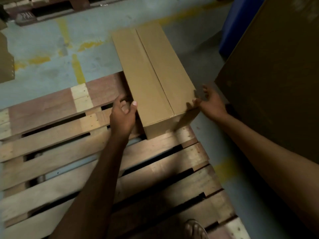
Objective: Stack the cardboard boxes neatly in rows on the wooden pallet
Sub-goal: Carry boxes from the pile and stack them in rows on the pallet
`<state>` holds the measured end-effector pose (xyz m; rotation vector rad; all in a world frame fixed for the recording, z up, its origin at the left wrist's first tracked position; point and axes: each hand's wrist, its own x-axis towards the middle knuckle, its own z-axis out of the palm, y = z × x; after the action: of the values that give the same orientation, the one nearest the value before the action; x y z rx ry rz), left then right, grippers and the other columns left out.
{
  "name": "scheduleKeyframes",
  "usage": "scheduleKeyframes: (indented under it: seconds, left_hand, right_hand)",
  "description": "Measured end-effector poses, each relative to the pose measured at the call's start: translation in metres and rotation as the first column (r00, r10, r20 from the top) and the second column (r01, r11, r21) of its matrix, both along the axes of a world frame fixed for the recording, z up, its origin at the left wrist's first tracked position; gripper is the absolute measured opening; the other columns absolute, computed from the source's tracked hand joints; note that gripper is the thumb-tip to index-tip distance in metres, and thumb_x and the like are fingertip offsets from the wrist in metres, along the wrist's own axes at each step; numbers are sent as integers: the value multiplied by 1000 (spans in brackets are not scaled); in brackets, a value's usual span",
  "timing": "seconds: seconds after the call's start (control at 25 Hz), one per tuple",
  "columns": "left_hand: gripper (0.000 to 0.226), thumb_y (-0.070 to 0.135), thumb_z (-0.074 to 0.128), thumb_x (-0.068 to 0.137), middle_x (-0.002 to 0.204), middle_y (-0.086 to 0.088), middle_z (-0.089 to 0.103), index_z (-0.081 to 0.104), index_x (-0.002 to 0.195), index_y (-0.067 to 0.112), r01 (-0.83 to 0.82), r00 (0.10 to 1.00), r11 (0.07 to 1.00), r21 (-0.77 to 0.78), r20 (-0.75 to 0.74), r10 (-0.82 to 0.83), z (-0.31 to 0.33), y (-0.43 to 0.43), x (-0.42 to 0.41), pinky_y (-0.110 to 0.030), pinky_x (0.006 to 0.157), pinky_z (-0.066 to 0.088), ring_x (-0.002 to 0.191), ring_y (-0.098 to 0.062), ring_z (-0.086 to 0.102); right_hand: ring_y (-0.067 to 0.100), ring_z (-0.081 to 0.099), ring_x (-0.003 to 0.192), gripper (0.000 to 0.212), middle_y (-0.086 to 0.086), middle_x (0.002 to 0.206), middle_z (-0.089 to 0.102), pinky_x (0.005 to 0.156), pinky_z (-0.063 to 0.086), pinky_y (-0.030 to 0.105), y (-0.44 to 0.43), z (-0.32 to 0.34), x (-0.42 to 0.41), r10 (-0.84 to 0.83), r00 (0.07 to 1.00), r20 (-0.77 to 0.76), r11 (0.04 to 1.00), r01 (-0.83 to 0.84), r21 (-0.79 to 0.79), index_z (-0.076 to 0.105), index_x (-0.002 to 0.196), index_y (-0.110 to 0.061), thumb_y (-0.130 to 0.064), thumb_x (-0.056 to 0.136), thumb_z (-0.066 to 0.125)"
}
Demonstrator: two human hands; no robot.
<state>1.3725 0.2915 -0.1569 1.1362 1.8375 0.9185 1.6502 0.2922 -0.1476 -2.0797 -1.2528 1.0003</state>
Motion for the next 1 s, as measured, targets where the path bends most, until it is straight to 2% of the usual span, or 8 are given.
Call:
scheduleKeyframes:
  seconds: [0.08, 0.24, 0.36, 0.44, 0.6, 0.64, 0.84, 1.0]
  left_hand:
    - [50, 20, 67, 98, 136, -7, 63, 51, 145, 14, -65, 997, 996, 53, 46, 63, 42, -34, -5, -5, 84, 47, 115, -9, 61]
    - [41, 9, 67, 95, 124, -3, 70, 59, 135, 15, -103, 989, 993, 56, 113, 96, 142, -98, -21, -19, 94, 54, 105, 3, 66]
    - [39, 4, 66, 95, 119, 2, 72, 63, 131, 17, -158, 970, 987, -2, 189, 156, 222, -155, -35, -28, 97, 56, 103, 3, 67]
    - [36, 6, 67, 95, 115, 6, 73, 65, 128, 22, -195, 958, 981, -15, 210, 194, 269, -194, -46, -41, 98, 57, 107, -3, 68]
    - [28, 10, 67, 97, 112, 7, 75, 68, 120, 25, -253, 946, 968, 8, 213, 245, 337, -254, -80, -55, 94, 57, 107, -15, 71]
    - [27, 10, 66, 97, 113, 7, 75, 68, 121, 24, -265, 943, 964, 10, 211, 257, 350, -265, -91, -55, 94, 57, 107, -15, 71]
    - [26, 10, 65, 99, 115, 5, 74, 67, 122, 21, -337, 920, 941, 8, 214, 328, 404, -309, -145, -50, 95, 58, 107, -12, 71]
    - [27, 11, 66, 98, 115, 3, 74, 67, 121, 24, -387, 894, 922, -12, 242, 378, 427, -341, -207, -51, 94, 58, 107, -16, 72]
  right_hand:
    - [18, 51, 132, 66, 0, 149, 52, 108, 46, 40, -36, 34, -12, 10, 1000, 16, 1000, -11, 26, 44, 152, -26, -22, 93, 73]
    - [6, 63, 108, 50, -2, 120, 67, 100, 55, 31, -94, 135, -60, 77, 985, -154, 997, -73, 32, 59, 137, -20, -6, 92, 71]
    - [9, 68, 106, 42, -3, 109, 74, 102, 55, 36, -136, 210, -102, 137, 946, -295, 990, -144, -2, 65, 129, -24, -6, 91, 69]
    - [10, 68, 109, 36, -6, 105, 76, 104, 53, 38, -159, 253, -128, 190, 920, -343, 976, -214, -32, 67, 122, -31, -14, 91, 71]
    - [0, 70, 97, 36, 1, 103, 76, 89, 53, 15, -197, 322, -179, 252, 850, -463, 946, -318, -68, 67, 125, -15, 1, 93, 68]
    - [0, 70, 97, 36, 2, 103, 76, 88, 52, 14, -205, 336, -191, 266, 840, -473, 938, -338, -74, 67, 126, -13, 2, 93, 68]
    - [7, 70, 100, 34, 4, 106, 76, 84, 53, 15, -247, 384, -252, 402, 798, -448, 879, -474, -56, 67, 125, -11, 2, 93, 68]
    - [12, 70, 102, 32, 4, 106, 75, 91, 57, 24, -277, 419, -316, 465, 779, -421, 851, -525, -30, 68, 124, -13, -2, 94, 69]
